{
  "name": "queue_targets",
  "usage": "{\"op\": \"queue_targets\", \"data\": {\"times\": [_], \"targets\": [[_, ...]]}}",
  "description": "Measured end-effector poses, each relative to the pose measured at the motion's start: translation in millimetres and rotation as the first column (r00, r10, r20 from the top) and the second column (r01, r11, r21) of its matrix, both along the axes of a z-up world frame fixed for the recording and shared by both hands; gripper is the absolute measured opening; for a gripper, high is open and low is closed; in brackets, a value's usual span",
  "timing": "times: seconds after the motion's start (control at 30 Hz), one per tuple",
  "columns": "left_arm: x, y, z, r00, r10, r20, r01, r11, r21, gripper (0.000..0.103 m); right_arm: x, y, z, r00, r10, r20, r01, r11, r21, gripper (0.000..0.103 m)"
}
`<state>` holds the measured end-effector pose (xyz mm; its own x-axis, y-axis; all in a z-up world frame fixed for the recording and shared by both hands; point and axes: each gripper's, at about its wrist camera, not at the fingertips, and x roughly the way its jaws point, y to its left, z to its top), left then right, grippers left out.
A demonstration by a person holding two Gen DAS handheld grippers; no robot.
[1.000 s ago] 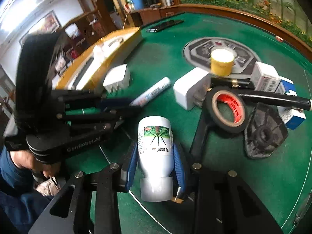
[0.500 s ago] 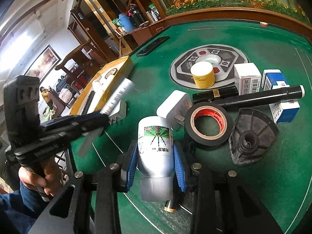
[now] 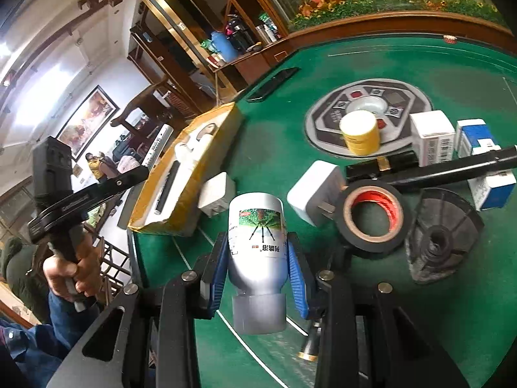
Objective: Organize rigid objects
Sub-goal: 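Carry the paint marker into the tray with the left tool while the right tool drops the bottle there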
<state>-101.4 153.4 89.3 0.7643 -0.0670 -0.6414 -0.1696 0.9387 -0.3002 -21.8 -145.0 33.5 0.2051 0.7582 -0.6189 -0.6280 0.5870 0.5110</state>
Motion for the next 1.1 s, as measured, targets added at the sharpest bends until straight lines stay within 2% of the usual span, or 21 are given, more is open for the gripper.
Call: {"op": "queue_targets", "data": {"times": [0.27,0.4,0.53,0.7,0.83,1.07,1.1], "targets": [[-7.2,38.6,-17.2,0.995,0.101,-0.014,-0.102,0.994,-0.032,0.014,-1.8,31.3,12.1,1.000,0.026,-0.013,-0.026,1.000,0.010,0.034],[-3.9,55.3,-27.0,0.989,0.147,-0.025,-0.148,0.988,-0.037,0.014,-3.3,63.2,27.7,0.998,0.066,0.010,-0.067,0.998,0.017,0.034],[-0.4,72.2,-41.7,0.980,0.192,-0.046,-0.193,0.980,-0.038,0.015,-2.3,108.7,36.4,0.994,0.110,-0.017,-0.110,0.993,0.043,0.034],[-2.0,88.3,-54.0,0.973,0.220,-0.066,-0.224,0.973,-0.053,0.015,-6.5,179.3,29.4,0.985,0.165,-0.052,-0.165,0.986,-0.006,0.034],[-6.4,95.5,-60.0,0.970,0.233,-0.071,-0.237,0.970,-0.057,0.015,-9.8,221.7,17.6,0.983,0.176,-0.046,-0.179,0.980,-0.084,0.034],[-7.3,89.8,-69.5,0.967,0.237,-0.090,-0.241,0.970,-0.034,0.015,-4.2,260.3,-7.1,0.983,0.154,-0.096,-0.169,0.972,-0.163,0.034],[-7.0,89.5,-70.0,0.967,0.239,-0.093,-0.242,0.970,-0.031,0.015,-4.4,263.6,-8.6,0.986,0.145,-0.082,-0.157,0.972,-0.177,0.034]]}}
